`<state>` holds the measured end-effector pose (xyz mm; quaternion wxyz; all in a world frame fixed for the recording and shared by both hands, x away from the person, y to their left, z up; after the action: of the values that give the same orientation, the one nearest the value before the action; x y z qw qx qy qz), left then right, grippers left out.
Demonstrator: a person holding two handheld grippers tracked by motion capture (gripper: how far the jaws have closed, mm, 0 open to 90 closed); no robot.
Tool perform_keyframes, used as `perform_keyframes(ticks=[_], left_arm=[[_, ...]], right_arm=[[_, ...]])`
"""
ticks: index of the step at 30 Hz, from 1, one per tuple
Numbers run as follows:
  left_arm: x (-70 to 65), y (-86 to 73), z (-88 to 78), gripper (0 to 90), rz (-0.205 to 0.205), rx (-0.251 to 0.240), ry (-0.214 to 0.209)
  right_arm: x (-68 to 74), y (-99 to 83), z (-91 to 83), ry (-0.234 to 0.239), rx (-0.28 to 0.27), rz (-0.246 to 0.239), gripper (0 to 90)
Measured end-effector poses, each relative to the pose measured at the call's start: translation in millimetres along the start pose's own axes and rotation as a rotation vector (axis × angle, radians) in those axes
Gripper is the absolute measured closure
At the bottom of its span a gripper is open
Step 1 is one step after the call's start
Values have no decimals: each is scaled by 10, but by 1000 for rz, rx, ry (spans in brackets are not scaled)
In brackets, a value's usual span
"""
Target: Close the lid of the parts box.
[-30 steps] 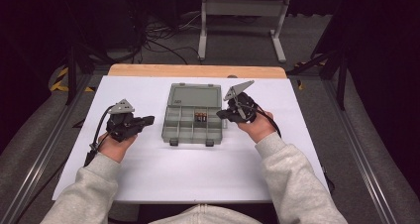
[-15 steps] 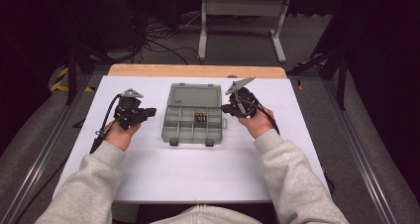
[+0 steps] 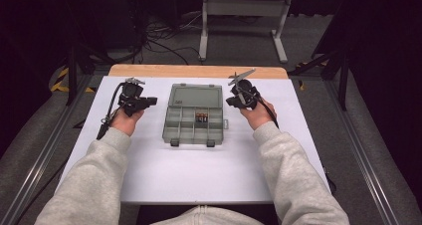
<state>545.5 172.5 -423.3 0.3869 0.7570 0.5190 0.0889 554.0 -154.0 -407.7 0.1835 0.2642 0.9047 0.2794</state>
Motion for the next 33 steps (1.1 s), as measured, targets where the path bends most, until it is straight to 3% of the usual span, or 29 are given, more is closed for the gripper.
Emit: perform_keyframes(ticks=[3, 19, 27, 30, 33], left_arm=[[23, 39, 50, 893, -18, 8, 3], [73, 223, 304, 893, -20, 31, 68], [144, 251, 458, 893, -51, 41, 88], [149, 252, 496, 893, -55, 42, 90], [116, 237, 532, 893, -51, 47, 64]], right_arm=[[-54, 5, 45, 1, 9, 9, 900], [-267, -12, 232, 31, 1, 101, 900], [-298, 31, 312, 30, -3, 97, 900], [-314, 14, 345, 31, 2, 100, 900], [-332, -23, 393, 56, 6, 126, 900]])
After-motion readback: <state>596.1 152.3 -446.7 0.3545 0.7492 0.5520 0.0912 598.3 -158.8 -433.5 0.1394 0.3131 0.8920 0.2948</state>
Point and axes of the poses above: each handheld gripper's, and its own axes: z roughly forward along the jaws, y roughly out of its top, x roughly to its left, the point moved 5 cm from there along z, roughly forward along the jaws, and after that the axes turned 8 degrees about -z, right-handed, at the moved point
